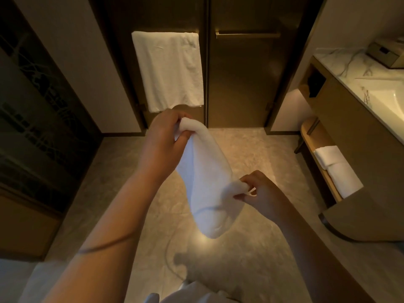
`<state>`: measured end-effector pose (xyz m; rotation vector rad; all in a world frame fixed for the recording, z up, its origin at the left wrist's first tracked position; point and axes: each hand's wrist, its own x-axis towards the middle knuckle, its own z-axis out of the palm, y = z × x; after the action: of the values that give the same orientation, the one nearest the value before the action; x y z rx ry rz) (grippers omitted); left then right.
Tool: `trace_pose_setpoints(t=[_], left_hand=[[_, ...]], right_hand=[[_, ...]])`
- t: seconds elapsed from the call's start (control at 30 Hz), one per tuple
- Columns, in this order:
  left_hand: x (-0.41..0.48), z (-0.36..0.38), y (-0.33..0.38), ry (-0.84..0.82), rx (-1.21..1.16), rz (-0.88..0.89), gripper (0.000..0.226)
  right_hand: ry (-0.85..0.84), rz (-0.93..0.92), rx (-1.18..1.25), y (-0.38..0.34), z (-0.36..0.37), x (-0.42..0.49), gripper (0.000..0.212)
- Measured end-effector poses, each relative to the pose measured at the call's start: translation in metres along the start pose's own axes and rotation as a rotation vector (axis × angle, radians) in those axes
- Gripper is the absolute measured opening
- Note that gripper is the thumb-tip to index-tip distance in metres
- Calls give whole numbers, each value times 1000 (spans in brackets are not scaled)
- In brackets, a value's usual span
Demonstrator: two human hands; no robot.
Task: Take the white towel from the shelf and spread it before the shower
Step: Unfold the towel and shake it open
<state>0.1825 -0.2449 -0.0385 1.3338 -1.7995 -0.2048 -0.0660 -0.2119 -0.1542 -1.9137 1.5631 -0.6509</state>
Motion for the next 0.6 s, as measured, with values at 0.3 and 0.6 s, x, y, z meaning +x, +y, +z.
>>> trace_pose_setpoints(t=[0.3,0.6], left_hand=[[1,-6,-12,-16,65,-20,20],[-1,-9,-24,-7,3,-96,23]], right_hand=[[420,-51,-432,21,-1,5,32],[360,95,-88,59,14,2,20]])
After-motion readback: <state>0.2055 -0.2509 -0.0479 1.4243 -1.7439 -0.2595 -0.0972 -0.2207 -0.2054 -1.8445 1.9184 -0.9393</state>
